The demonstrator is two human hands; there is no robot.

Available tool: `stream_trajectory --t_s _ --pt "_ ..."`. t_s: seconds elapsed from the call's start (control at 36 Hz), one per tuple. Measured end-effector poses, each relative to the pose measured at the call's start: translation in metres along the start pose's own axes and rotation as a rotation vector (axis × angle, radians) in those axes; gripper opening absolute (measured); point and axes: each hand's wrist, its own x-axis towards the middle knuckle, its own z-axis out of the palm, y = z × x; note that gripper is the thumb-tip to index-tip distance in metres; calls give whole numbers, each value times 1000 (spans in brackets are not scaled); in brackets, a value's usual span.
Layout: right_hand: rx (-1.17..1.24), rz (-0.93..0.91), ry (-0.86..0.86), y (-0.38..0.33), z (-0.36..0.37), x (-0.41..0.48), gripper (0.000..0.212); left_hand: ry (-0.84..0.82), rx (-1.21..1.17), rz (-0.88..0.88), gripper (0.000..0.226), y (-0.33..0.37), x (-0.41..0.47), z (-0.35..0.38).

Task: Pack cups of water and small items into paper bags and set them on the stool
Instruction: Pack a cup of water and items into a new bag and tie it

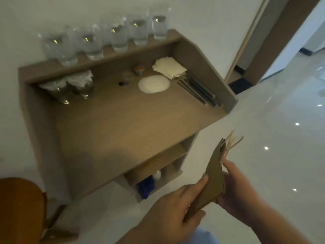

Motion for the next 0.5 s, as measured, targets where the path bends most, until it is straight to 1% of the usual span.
stream_trajectory --t_s 0.08,0.14,0.19,0.22,0.25,0.28,0.33,0.36,0.42,0.44,0.47,0.5 --pt "37 -155 14 -21 10 -29 65 -73 -64 86 86 33 -8 -34" --pt "11 -254 -37 -34 16 -41 60 -61 -27 107 95 50 -11 -52" --pt "-39 -324 -112 -47 21 -48 65 -24 -19 140 93 58 -18 -66" --pt "-59 -334 -129 -53 23 -50 65 -8 -73 158 86 60 -18 -70" --pt "-80 -342 -140 -61 28 -53 58 19 -168 162 79 65 -25 -75" --pt "-115 -358 -169 -68 35 -56 45 68 -269 150 75 61 -18 -75" --pt "-202 -403 -218 -85 52 -64 14 158 -459 49 76 71 -21 -77" --pt "-270 -422 -217 -93 58 -67 12 196 -555 16 74 71 -24 -79" --pt "-436 -451 -183 -105 66 -65 19 263 -665 13 76 77 -19 -90" --pt "-527 -467 -157 -110 72 -64 23 320 -703 -21 77 85 -16 -100" --pt "-633 -489 -132 -116 77 -64 27 347 -750 -78 80 96 -12 -111" --pt "-754 -527 -120 -121 84 -64 30 334 -796 -81 80 106 -13 -121"
